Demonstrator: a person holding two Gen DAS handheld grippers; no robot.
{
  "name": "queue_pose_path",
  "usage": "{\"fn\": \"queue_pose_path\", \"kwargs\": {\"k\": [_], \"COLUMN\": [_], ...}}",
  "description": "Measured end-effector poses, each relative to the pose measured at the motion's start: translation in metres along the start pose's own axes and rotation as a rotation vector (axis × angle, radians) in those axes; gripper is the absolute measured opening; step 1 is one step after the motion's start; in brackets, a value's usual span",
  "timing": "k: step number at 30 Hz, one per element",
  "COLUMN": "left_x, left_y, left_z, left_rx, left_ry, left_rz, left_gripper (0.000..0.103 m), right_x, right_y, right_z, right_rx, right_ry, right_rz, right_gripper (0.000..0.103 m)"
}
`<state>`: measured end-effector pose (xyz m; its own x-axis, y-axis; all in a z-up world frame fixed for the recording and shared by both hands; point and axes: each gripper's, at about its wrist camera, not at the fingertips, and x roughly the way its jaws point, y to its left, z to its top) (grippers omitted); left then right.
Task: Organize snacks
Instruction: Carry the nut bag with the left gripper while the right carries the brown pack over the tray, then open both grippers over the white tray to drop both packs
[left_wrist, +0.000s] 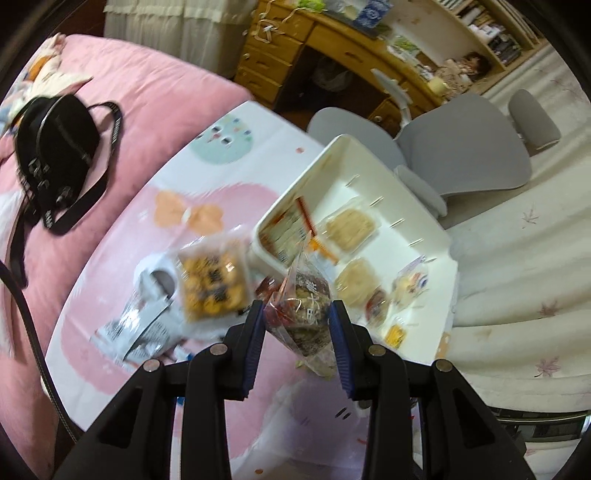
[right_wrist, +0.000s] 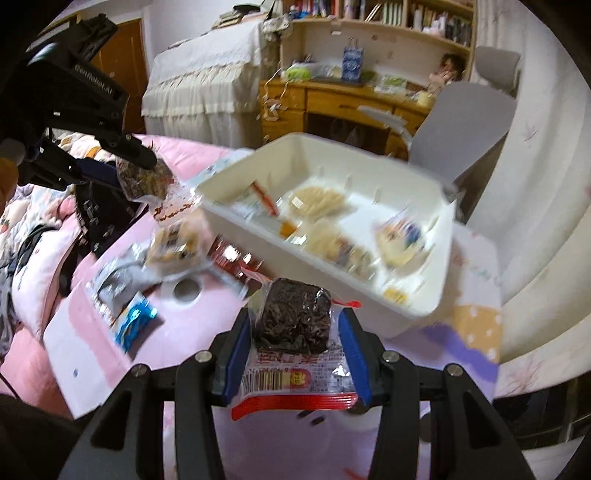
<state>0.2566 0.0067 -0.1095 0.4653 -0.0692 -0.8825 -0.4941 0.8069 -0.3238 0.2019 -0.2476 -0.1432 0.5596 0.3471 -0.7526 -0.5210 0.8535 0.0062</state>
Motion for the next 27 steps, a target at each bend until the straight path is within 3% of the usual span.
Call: {"fn": "queue_pose_path", "kwargs": {"k": [14, 16, 18, 27], "left_x": [0.036, 0.041, 0.041, 0.035], "left_y": [-0.073, -0.082, -0.087, -0.059], "left_z": [0.041, 0.039, 0.037, 0.028], "left_rx": [0.191, 0.243, 0.283, 0.288], "left_ry": [0.015, 0.021, 0.015, 0.048], "left_rz": [-0.047, -0.012, 0.027, 0.09], "left_gripper": [0.035, 0.052, 0.059, 0.061], "right_x": [0.014, 0.019, 0.023, 0.03], "right_y": [-0.053, -0.057, -0.06, -0.059], "right_z": [0.05, 0.053, 0.054, 0.046], "right_rx": [0.062, 0.083, 0.105, 0.186], "right_ry": [-0.087, -0.084, -0.071, -0.02], "right_rz": [-0.117, -0.108, -0.092, -0.047], "right_gripper": [0.048, 0.048, 0.049, 0.057]}}
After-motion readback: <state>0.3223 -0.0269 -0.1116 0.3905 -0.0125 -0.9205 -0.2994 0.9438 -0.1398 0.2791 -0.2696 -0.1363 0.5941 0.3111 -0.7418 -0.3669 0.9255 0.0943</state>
